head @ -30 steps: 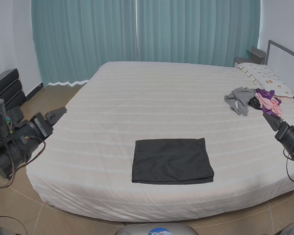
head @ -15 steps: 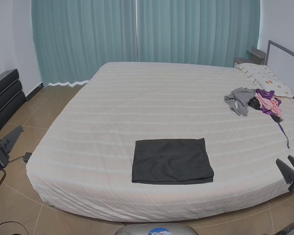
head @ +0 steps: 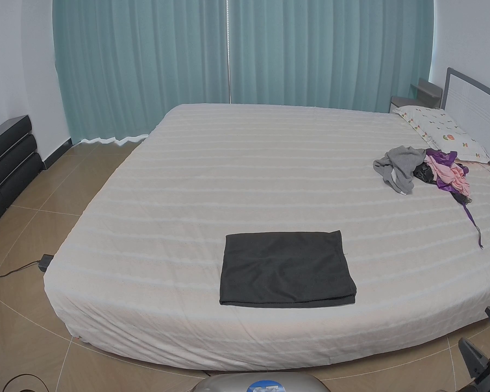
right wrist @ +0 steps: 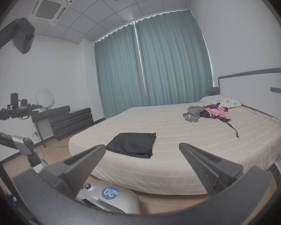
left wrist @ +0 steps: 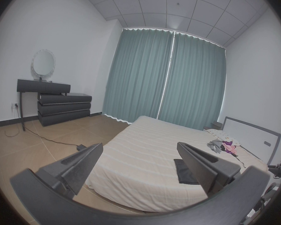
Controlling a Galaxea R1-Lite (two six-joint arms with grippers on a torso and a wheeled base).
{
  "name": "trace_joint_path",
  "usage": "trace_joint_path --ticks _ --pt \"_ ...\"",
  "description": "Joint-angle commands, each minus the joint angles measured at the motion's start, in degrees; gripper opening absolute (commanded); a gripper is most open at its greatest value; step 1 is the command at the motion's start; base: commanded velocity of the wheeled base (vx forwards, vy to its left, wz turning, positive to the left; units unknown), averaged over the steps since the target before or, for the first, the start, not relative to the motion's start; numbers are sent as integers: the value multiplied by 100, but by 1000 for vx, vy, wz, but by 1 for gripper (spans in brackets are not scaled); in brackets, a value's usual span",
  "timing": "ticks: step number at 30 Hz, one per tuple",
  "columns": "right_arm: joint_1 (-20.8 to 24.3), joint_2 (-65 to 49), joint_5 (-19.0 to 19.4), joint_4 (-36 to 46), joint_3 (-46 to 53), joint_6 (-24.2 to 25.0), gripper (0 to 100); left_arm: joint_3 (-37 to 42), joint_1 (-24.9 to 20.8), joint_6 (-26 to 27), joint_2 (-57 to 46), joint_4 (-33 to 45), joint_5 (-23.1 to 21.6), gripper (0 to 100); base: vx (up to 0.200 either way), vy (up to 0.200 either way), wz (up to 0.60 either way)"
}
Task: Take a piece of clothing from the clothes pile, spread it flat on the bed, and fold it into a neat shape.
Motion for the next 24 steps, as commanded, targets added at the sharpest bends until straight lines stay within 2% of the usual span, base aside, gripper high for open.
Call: trace_joint_path --ticks 1,6,12,19,24 --pt "243 -1091 12 540 -339 -212 100 91 344 205 -786 222 14 100 0 0 0" --pt "243 -1162 -24 663 -330 -326 100 205 370 451 -1023 231 14 100 0 0 0" --pt "243 -1162 -410 663 -357 -563 100 460 775 1022 -1533 266 6 100 0 0 0" --pt "243 -1162 -1298 540 -102 -1249 100 645 968 1330 -1929 275 -3 100 0 0 0" --pt "243 -1162 -1992 513 180 -1337 100 952 1038 1611 -2131 222 -91 100 0 0 0"
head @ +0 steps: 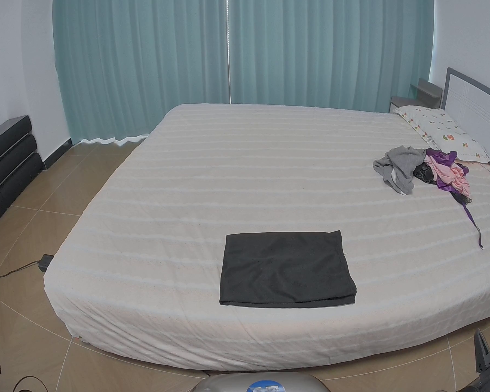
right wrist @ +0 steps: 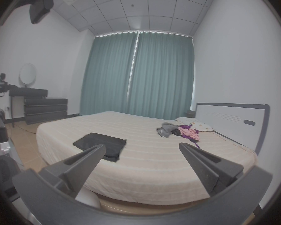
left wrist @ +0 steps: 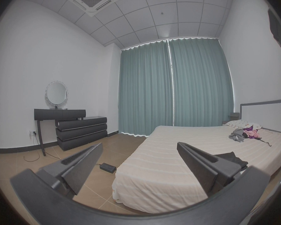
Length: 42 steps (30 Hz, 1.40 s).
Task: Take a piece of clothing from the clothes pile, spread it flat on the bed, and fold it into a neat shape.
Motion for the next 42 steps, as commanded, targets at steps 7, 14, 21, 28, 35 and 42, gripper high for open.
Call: trace_joint_path --ticks 7,14,21,28,35,42 --pt "1 -51 -566 -282 340 78 100 585 73 143 -228 -123 -277 100 0 0 0" --pt "1 -51 -548 -537 463 333 100 1552 73 231 -228 -1231 -998 100 0 0 0" --pt "1 -51 -82 -414 419 640 100 1552 73 231 -228 -1090 -1754 100 0 0 0" --pt "9 -51 -65 -467 437 869 100 1552 73 169 -228 -1046 -2106 100 0 0 0" --pt "9 -60 199 -1231 674 25 100 1552 73 -112 -245 -730 -2009 100 0 0 0" --pt "-8 -33 137 -713 560 842 100 1552 73 -77 -245 -703 -2009 100 0 0 0"
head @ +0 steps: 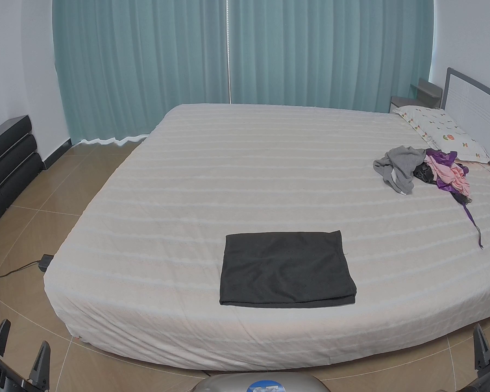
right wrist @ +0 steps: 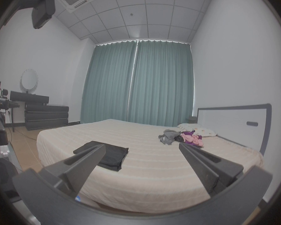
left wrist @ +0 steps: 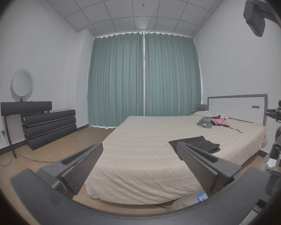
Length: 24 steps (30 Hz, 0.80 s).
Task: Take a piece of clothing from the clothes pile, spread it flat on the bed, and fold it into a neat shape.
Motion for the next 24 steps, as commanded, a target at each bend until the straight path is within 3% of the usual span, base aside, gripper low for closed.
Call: trace_joint_path --ticks 1,3,6,24 --pt "-11 -42 -157 423 -22 655 100 99 1 26 -36 44 29 100 0 0 0" --pt "7 -59 -377 405 75 576 100 99 1 26 -36 53 38 100 0 0 0" --pt "7 -42 -289 493 83 418 100 99 1 53 -36 53 29 100 0 0 0" --pt "16 -59 -227 405 110 532 100 99 1 79 -36 53 29 100 0 0 0"
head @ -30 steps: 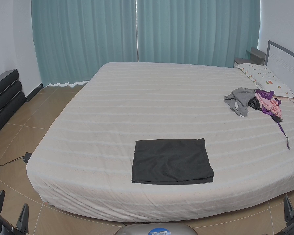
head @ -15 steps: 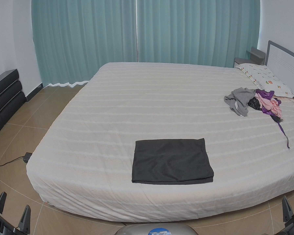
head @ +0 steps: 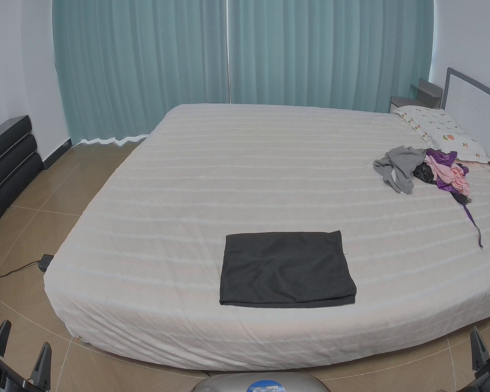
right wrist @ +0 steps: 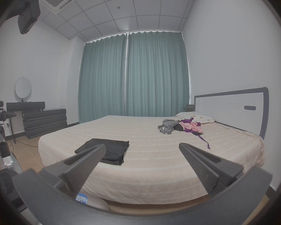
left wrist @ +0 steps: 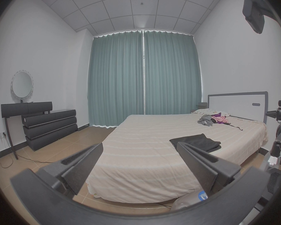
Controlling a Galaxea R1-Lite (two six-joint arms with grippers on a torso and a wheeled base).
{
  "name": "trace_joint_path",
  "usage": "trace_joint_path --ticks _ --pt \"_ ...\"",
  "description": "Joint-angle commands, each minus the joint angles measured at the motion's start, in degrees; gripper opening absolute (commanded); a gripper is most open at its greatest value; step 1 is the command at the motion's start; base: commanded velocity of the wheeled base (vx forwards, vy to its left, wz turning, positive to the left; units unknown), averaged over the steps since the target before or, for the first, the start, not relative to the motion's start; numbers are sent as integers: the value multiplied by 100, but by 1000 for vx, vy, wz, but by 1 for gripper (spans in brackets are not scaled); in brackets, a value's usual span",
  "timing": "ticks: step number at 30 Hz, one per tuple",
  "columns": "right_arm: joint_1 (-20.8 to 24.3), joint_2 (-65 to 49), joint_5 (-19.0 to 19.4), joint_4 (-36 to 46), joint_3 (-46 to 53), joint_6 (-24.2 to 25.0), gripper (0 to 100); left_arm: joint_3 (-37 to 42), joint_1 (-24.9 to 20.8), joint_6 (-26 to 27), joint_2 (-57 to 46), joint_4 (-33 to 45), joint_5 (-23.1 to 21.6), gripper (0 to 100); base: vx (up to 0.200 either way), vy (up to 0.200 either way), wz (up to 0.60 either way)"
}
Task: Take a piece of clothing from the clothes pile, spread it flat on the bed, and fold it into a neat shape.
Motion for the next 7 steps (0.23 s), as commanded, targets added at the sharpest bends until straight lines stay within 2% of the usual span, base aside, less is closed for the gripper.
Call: trace_joint_path --ticks 1,7 --pt "0 -66 4 -4 101 4 100 101 2 -8 -48 -9 0 100 0 0 0" --pt "0 -66 4 -4 101 84 100 101 2 -60 -48 -9 0 100 0 0 0"
